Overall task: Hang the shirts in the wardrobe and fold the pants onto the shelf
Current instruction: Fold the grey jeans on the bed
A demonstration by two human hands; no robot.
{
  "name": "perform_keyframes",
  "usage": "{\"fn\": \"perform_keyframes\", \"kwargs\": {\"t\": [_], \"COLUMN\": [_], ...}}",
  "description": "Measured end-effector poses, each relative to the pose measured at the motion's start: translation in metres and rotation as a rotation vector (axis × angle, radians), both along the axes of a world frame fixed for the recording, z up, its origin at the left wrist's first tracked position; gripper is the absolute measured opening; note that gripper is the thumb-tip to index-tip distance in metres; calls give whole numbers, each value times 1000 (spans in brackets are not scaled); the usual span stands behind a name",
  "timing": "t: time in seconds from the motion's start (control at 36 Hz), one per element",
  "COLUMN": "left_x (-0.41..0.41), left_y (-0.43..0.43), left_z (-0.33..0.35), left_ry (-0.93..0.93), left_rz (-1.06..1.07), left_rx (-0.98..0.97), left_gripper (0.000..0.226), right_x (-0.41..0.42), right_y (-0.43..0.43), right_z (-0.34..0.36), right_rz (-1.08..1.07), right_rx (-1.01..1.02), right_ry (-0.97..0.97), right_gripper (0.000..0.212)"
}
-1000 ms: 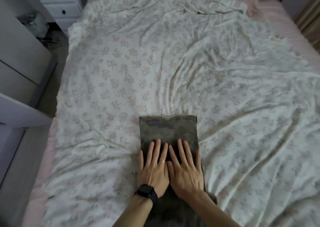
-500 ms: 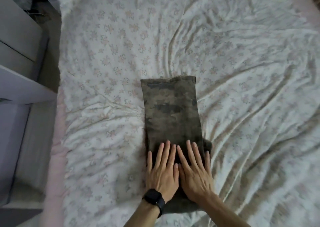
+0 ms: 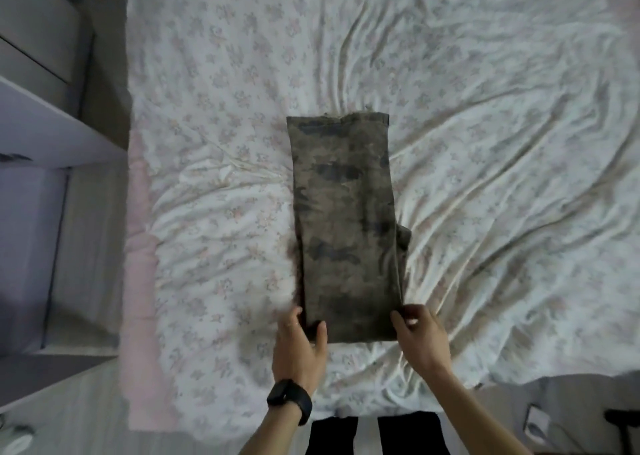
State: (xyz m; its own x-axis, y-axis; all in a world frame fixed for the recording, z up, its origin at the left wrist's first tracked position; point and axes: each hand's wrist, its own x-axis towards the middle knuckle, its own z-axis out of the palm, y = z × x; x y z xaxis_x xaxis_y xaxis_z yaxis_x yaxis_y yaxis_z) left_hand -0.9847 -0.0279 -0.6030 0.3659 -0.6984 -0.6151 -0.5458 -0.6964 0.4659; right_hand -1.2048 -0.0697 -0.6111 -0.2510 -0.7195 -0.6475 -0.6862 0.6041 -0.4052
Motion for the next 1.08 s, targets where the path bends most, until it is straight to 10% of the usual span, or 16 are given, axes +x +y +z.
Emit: {"fn": "perform_keyframes", "kwargs": {"t": [0.33, 1.08], "left_x": [6, -41], "left_y": [15, 169], "left_z": [1, 69], "left_ry": [493, 330], "left_rz": [451, 556], "left_rx": [118, 104], "left_gripper": [43, 24], "right_x": [-6, -53], "right_y": [17, 190], "right_z": [-22, 43], "right_rz": [-333, -109], "right_rx": [220, 108], "right_ry": [-319, -184], "right_gripper": [50, 36]}}
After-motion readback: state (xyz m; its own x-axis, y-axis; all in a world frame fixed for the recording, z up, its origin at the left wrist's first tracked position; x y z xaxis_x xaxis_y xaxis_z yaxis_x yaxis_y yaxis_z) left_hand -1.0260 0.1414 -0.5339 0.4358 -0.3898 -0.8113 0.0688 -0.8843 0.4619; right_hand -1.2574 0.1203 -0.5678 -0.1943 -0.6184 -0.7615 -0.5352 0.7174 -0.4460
